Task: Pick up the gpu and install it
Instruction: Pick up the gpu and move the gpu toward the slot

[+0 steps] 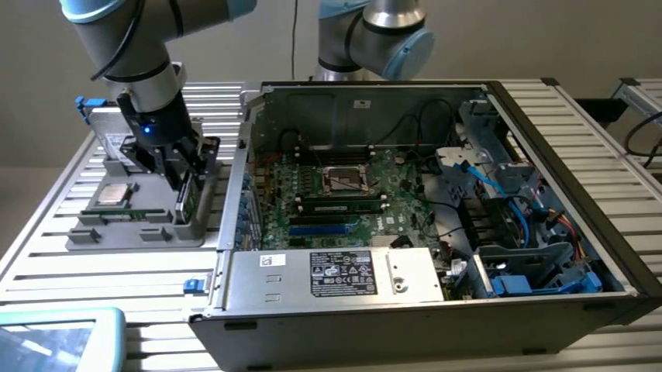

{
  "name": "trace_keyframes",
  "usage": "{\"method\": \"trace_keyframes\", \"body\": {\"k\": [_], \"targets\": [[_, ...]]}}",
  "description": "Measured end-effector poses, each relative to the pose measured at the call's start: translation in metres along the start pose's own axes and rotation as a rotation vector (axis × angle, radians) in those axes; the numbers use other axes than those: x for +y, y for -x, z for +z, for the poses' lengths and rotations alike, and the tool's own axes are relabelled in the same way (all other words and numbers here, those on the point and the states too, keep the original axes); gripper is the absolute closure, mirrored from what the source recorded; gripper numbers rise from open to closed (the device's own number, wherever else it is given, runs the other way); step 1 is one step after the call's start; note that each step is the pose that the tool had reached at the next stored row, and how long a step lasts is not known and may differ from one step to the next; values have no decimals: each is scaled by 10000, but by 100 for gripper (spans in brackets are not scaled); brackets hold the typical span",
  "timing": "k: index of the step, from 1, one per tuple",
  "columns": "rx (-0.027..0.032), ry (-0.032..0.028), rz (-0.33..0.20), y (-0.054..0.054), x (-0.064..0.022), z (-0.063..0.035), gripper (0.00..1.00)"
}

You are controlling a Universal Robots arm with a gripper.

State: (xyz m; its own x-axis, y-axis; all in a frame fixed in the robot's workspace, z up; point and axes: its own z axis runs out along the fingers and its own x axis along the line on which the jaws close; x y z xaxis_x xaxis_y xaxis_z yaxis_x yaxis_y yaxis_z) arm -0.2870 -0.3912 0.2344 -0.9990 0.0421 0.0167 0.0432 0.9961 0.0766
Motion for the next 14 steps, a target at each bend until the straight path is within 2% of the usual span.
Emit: {"method": "trace_keyframes", "body": {"k": [3, 8, 14], "targets": [[28, 24, -18, 8, -1, 10, 52], [71, 98, -83, 10, 0, 27, 52], [131, 104, -197, 35, 1, 47, 52]]}}
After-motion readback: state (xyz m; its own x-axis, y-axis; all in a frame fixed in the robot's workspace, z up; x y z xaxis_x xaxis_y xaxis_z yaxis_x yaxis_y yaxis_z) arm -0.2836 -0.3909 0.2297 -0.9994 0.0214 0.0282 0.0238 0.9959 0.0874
